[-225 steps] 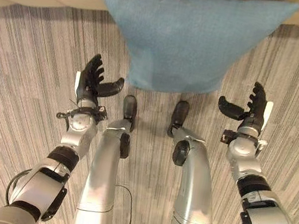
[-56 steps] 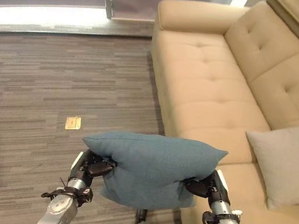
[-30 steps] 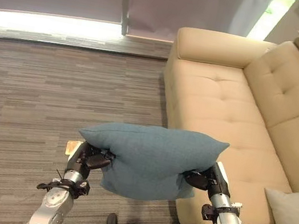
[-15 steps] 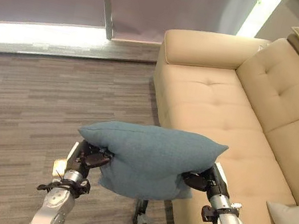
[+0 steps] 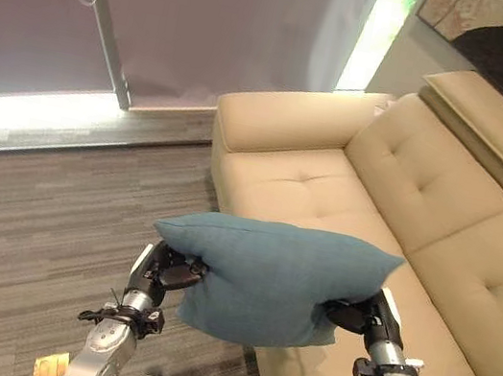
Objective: Pick up all the scattered cushions and arrange them neatly on the sofa.
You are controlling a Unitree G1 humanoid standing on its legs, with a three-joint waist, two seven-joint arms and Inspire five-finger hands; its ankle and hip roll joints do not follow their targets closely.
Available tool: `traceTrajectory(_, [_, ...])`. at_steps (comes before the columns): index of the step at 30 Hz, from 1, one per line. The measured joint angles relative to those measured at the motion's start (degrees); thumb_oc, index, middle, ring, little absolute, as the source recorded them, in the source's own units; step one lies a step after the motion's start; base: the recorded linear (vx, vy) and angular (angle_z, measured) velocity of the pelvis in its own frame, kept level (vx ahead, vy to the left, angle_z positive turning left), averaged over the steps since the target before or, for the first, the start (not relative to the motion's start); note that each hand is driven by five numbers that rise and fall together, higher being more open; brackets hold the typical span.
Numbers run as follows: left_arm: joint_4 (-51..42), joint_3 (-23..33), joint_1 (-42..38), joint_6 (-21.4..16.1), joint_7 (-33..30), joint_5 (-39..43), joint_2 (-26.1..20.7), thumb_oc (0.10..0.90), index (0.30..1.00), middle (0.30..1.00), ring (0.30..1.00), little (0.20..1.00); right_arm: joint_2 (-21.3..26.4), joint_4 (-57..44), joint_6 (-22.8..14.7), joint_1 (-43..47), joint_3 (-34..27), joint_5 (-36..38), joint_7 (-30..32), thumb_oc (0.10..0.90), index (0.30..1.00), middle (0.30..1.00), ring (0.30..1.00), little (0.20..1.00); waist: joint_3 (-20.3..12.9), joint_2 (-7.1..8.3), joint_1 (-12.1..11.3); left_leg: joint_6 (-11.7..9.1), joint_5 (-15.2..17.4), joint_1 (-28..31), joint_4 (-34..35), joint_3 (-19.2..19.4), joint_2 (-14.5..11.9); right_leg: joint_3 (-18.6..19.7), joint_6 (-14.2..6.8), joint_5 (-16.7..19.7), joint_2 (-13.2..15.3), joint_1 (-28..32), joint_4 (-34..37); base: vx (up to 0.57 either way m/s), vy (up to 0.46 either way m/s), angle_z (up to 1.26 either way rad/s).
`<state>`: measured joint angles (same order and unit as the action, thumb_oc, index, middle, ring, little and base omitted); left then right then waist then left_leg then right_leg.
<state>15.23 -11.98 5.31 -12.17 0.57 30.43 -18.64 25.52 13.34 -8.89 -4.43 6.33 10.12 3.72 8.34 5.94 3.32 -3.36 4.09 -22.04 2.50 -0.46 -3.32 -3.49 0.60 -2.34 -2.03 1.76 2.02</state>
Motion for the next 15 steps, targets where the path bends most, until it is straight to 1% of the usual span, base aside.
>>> traceTrajectory(1, [0.18, -0.71, 2.32, 1.76, -0.61, -0.04, -0.28, 0.400, 0.300, 0.300, 0.300, 0.300, -0.87, -0.27, 0.09, -1.74, 1.21, -0.13, 0.22, 0.400, 0.300, 0.300, 0.300, 0.300, -0.35, -1.10, -0.81, 3.00, -2.88, 0.95, -7.91, 1.74, 1.22, 0.67, -0.02, -1.61, 1.42, 5.29, -0.04, 0.34, 0.314, -0.99])
traceTrajectory(2, [0.16, -0.79, 3.09, 1.76, -0.60, -0.03, -0.27, 0.400, 0.300, 0.300, 0.300, 0.300, -0.37, -0.85, 0.09, -3.10, 1.82, -0.10, 0.21, 0.400, 0.300, 0.300, 0.300, 0.300, -1.21, -2.06, -0.86, 3.77, -2.39, 2.31, -13.40, 3.33, 2.42, 0.67, -0.78, -3.96, 2.19, 7.32, -0.87, 0.31, 0.297, -0.54])
traceTrajectory(3, [0.16, -0.83, 3.23, 1.76, -0.62, -0.04, -0.17, 0.400, 0.300, 0.300, 0.300, 0.300, 0.05, -1.13, 0.10, -3.76, 2.23, -0.09, 0.21, 0.400, 0.300, 0.300, 0.300, 0.300, -1.85, -2.89, -0.81, 4.92, -1.26, 3.53, -15.76, 4.06, 2.35, 0.79, -1.39, -5.87, 2.52, 7.71, -2.63, 0.16, 0.183, -0.33])
traceTrajectory(4, [-0.10, -0.62, 3.16, 1.22, -0.60, -0.07, 0.00, 0.400, 0.300, 0.300, 0.300, 0.300, 0.01, -1.34, 0.08, -4.26, 2.40, -0.02, 0.19, 0.400, 0.300, 0.300, 0.300, 0.300, -3.03, -3.44, -0.72, 5.40, -7.28, 5.58, -13.48, 4.82, 3.31, 2.22, -3.55, -10.28, 3.09, 5.42, -10.51, 0.19, 0.224, -0.35])
traceTrajectory(5, [-0.18, 0.36, 2.67, 1.08, -0.67, -0.06, -1.05, 0.400, 0.300, 0.300, 0.300, 0.300, -0.79, -1.33, 0.21, -3.76, 3.03, -0.03, 0.19, 0.400, 0.300, 0.300, 0.300, 0.300, -3.01, -2.41, -0.80, 5.38, -8.04, 6.72, -11.89, 5.28, 4.45, 2.33, -5.10, -11.85, 4.64, 2.24, -16.80, 0.14, 0.163, -0.42])
traceTrajectory(6, [-0.30, 1.37, 2.45, 1.08, -1.03, -0.05, -1.58, 0.400, 0.300, 0.300, 0.300, 0.300, -1.25, -1.36, 0.27, -3.01, 3.98, -0.06, 0.09, 0.400, 0.300, 0.300, 0.300, 0.300, -3.06, -1.90, -0.79, 5.45, -8.27, 7.49, -10.14, 5.82, 5.03, 2.29, -5.61, -12.20, 5.68, -1.48, -23.51, 0.15, 0.157, -0.37])
traceTrajectory(7, [-0.30, 2.51, 1.30, 1.11, -1.70, -0.02, -2.88, 0.400, 0.300, 0.300, 0.300, 0.300, -2.19, -2.87, 0.30, -2.76, 4.89, -0.08, -0.43, 0.400, 0.300, 0.300, 0.300, 0.300, -3.04, -1.25, -0.86, 6.87, -11.47, 9.62, -6.59, 5.95, 6.55, 2.19, -7.60, -12.76, 7.62, -8.01, -34.52, 0.12, 0.114, -0.17])
traceTrajectory(8, [-0.32, 2.77, 0.72, 1.10, -1.85, -0.04, -3.54, 0.400, 0.300, 0.300, 0.300, 0.300, -2.49, -3.35, 0.29, -2.72, 5.02, -0.08, -0.61, 0.400, 0.300, 0.300, 0.300, 0.300, -2.92, -1.09, -0.65, 6.89, -11.28, 10.83, -5.20, 5.48, 7.30, 2.11, -7.92, -12.92, 8.17, -9.34, -35.79, 0.19, 0.161, -0.03])
traceTrajectory(9, [-0.37, 3.25, 0.31, 0.98, -2.13, -0.04, -3.94, 0.400, 0.300, 0.300, 0.300, 0.300, -3.16, -3.49, 0.29, -2.27, 4.99, -0.10, -0.71, 0.400, 0.300, 0.300, 0.300, 0.300, -2.80, -0.87, -0.96, 7.17, -11.62, 12.22, -3.85, 5.76, 7.96, 1.84, -8.11, -12.99, 8.52, -10.55, -37.31, 0.07, 0.048, 0.21])
traceTrajectory(10, [-0.35, 3.42, -0.67, 0.95, -2.87, -0.03, -4.08, 0.400, 0.300, 0.300, 0.300, 0.300, -4.08, -3.48, 0.30, -1.46, 4.95, -0.09, -0.70, 0.400, 0.300, 0.300, 0.300, 0.300, -2.19, -1.53, -1.02, 6.50, -11.18, 14.31, -3.00, 4.90, 8.37, 1.48, -7.20, -12.43, 7.50, -11.71, -36.96, 0.07, 0.048, 0.27])
traceTrajectory(11, [-0.33, 3.43, -1.07, 0.88, -3.05, -0.03, -3.99, 0.400, 0.300, 0.300, 0.300, 0.300, -4.06, -3.42, 0.30, -1.05, 4.95, -0.10, -0.70, 0.400, 0.300, 0.300, 0.300, 0.300, -1.67, -2.25, -1.33, 5.23, -10.85, 14.99, -3.06, 4.74, 7.99, 0.86, -6.34, -11.63, 6.10, -11.36, -35.71, 0.00, 0.000, 0.49])
traceTrajectory(12, [-0.61, 3.47, -1.85, 0.67, -3.23, -0.03, -4.92, 0.400, 0.300, 0.300, 0.300, 0.300, -4.81, -2.89, 0.32, -0.09, 4.90, -0.07, -0.61, 0.400, 0.300, 0.300, 0.300, 0.300, -0.20, -1.09, -2.04, -2.07, -10.34, 14.34, -7.24, 3.92, 8.73, 1.03, -2.89, -6.30, 4.89, -11.30, -31.54, 0.08, 0.052, 0.43])
traceTrajectory(13, [-1.70, 3.58, -1.99, 0.07, -3.26, -0.02, -7.36, 0.400, 0.300, 0.300, 0.300, 0.300, -6.30, -2.63, 0.12, 0.71, 4.81, -0.10, -0.73, 0.400, 0.300, 0.300, 0.300, 0.300, 1.14, 3.51, -2.27, 1.35, -8.15, 11.07, -13.65, 4.12, 11.06, 1.68, -1.74, -1.30, 9.01, -11.81, -30.18, 0.46, 0.168, 0.39])
traceTrajectory(14, [-2.54, 3.67, -1.29, -0.82, -3.27, 0.00, -8.07, 0.400, 0.300, 0.300, 0.300, 0.300, -6.73, -2.53, -0.20, 0.93, 4.26, -0.12, -1.08, 0.400, 0.300, 0.300, 0.300, 0.300, 1.08, 3.97, -2.70, 8.73, -3.84, 9.22, -17.37, 4.33, 9.04, 2.89, -5.09, -3.50, 9.42, -11.39, -30.82, 0.56, 0.189, 0.08])
traceTrajectory(15, [-3.16, 3.73, -0.59, -1.23, -3.28, 0.04, -7.17, 0.400, 0.300, 0.300, 0.300, 0.300, -5.66, -2.84, -0.44, 1.22, 4.06, -0.11, -1.13, 0.400, 0.300, 0.300, 0.300, 0.300, 1.07, 2.20, -3.49, 7.90, -4.03, 9.38, -16.89, 3.77, 4.09, 2.34, -7.27, -4.83, 8.05, -11.51, -31.91, 0.57, 0.149, -0.77])
